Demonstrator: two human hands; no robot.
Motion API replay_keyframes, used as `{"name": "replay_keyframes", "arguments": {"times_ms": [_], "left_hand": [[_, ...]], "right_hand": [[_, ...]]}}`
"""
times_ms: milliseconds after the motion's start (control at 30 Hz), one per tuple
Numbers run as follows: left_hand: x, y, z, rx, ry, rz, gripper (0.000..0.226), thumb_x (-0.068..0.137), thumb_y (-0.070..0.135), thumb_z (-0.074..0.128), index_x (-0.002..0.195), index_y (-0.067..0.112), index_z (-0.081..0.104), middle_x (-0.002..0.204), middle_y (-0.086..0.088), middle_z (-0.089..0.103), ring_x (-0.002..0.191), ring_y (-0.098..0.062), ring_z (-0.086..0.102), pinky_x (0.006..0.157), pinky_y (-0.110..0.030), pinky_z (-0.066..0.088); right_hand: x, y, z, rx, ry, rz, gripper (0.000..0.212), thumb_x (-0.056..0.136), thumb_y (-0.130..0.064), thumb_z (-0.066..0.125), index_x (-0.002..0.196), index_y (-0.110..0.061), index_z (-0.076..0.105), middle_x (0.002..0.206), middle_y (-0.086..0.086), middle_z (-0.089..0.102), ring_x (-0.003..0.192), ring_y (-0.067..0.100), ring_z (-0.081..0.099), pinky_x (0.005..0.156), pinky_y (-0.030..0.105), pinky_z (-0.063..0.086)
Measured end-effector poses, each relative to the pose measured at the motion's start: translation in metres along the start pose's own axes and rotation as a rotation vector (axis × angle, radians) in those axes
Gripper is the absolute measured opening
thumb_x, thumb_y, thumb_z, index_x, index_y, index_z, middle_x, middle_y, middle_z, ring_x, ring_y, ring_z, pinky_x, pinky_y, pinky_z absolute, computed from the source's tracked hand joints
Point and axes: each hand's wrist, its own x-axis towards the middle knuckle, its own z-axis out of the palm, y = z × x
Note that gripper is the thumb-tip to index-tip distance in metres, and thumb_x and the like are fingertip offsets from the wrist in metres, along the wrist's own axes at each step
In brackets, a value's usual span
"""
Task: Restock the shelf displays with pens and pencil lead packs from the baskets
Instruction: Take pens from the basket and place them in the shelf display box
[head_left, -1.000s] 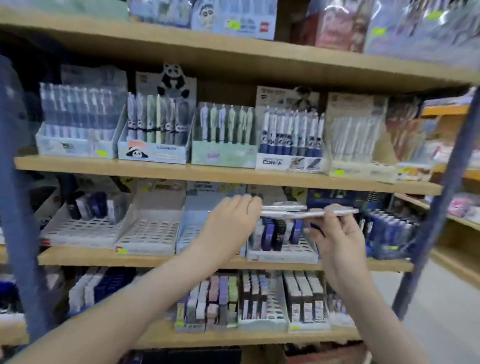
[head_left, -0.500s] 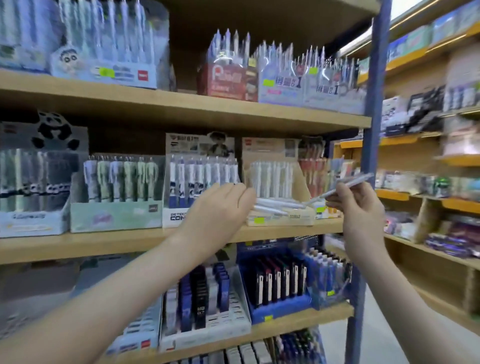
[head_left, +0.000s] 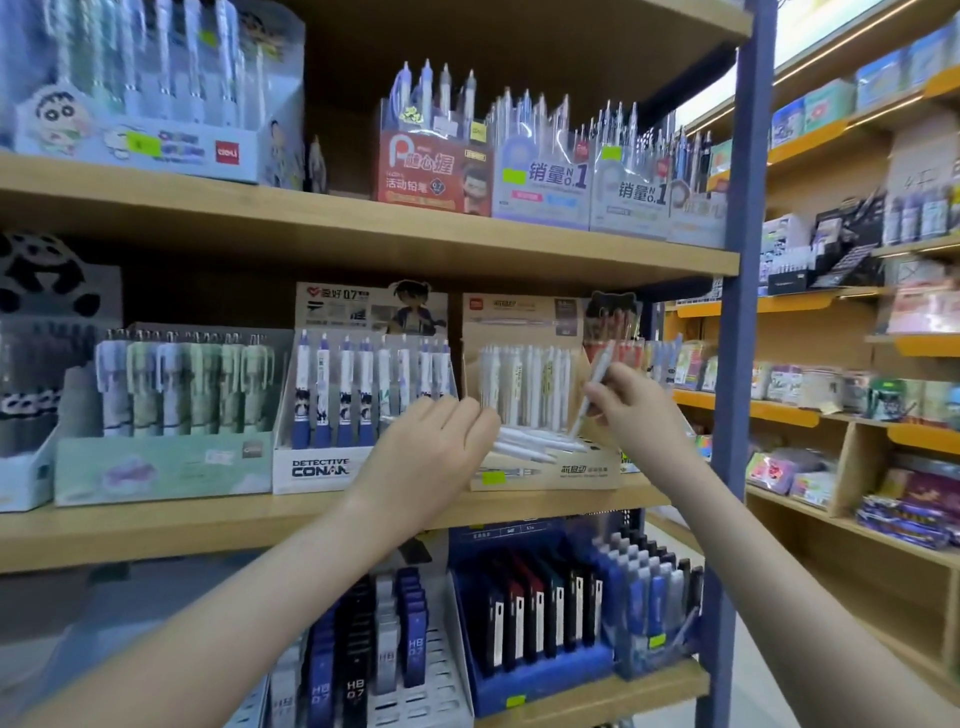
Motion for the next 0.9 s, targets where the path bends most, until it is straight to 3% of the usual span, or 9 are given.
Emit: {"name": "replay_keyframes", "arguments": {"times_ms": [133,300,433,500,600,800,900], "left_hand": [[-0.002,-0.002,0.003,-0.018,-0.002,-0.06,0.025,0.082,-0.005,0.034,0.084,0.006,0.056,0.067,-0.005,0.051,0.057,-0.02,0.048,0.052,-0.028,0.038],[-0.005,-0.008,0.002,-0.099,0.02,-0.171,0.017,0.079,-0.006,0.047,0.085,0.004,0.059,0.068,-0.006,0.054,0.058,-0.02,0.05,0.053,-0.028,0.041],[0.003,0.001,-0.007,-0.265,-0.094,-0.335,0.027,0.071,-0.006,0.074,0.085,0.007,0.055,0.066,0.001,0.047,0.053,-0.015,0.042,0.047,-0.018,0.029],[0.013,0.009,-0.016,-0.433,-0.18,-0.447,0.019,0.089,0.009,0.064,0.086,0.013,0.046,0.07,0.007,0.045,0.055,-0.009,0.04,0.043,-0.016,0.026],[0.024,0.018,-0.021,-0.817,-0.325,-0.624,0.019,0.1,0.028,0.041,0.085,0.016,0.038,0.086,0.003,0.057,0.08,-0.017,0.059,0.059,-0.031,0.048],[0.027,0.02,-0.021,-1.037,-0.376,-0.755,0.012,0.1,0.027,0.044,0.09,0.02,0.044,0.085,0.0,0.06,0.08,-0.02,0.062,0.061,-0.024,0.046],[0.026,0.017,-0.019,-1.138,-0.331,-0.87,0.011,0.1,0.022,0.045,0.088,0.021,0.046,0.083,-0.002,0.06,0.068,-0.01,0.057,0.056,-0.015,0.046]], "right_hand": [[0.014,0.0,0.005,-0.148,-0.067,-0.002,0.014,0.097,-0.022,0.051,0.088,-0.013,0.059,0.082,0.001,0.062,0.073,0.009,0.057,0.056,0.02,0.039],[0.018,0.002,0.011,-0.185,-0.096,0.003,0.021,0.096,-0.024,0.053,0.096,-0.005,0.061,0.087,0.012,0.065,0.084,0.029,0.062,0.072,0.038,0.051],[0.019,0.002,0.01,-0.22,-0.109,0.0,0.02,0.095,-0.024,0.054,0.096,-0.005,0.062,0.085,0.008,0.065,0.081,0.024,0.062,0.066,0.028,0.048],[0.019,0.003,0.01,-0.228,-0.113,-0.004,0.02,0.094,-0.022,0.055,0.098,-0.004,0.062,0.086,0.008,0.066,0.08,0.02,0.062,0.063,0.024,0.047],[0.018,0.004,0.009,-0.191,-0.12,0.013,0.018,0.093,-0.02,0.057,0.099,-0.004,0.062,0.086,0.007,0.066,0.079,0.017,0.063,0.058,0.017,0.044],[0.012,0.005,0.01,0.027,-0.039,0.06,0.015,0.089,-0.02,0.063,0.1,-0.012,0.058,0.086,0.003,0.067,0.075,0.009,0.064,0.061,0.017,0.049],[0.013,0.005,0.01,-0.001,-0.063,0.07,0.012,0.09,-0.019,0.062,0.098,-0.01,0.061,0.085,0.004,0.068,0.076,0.013,0.066,0.068,0.024,0.055]]}}
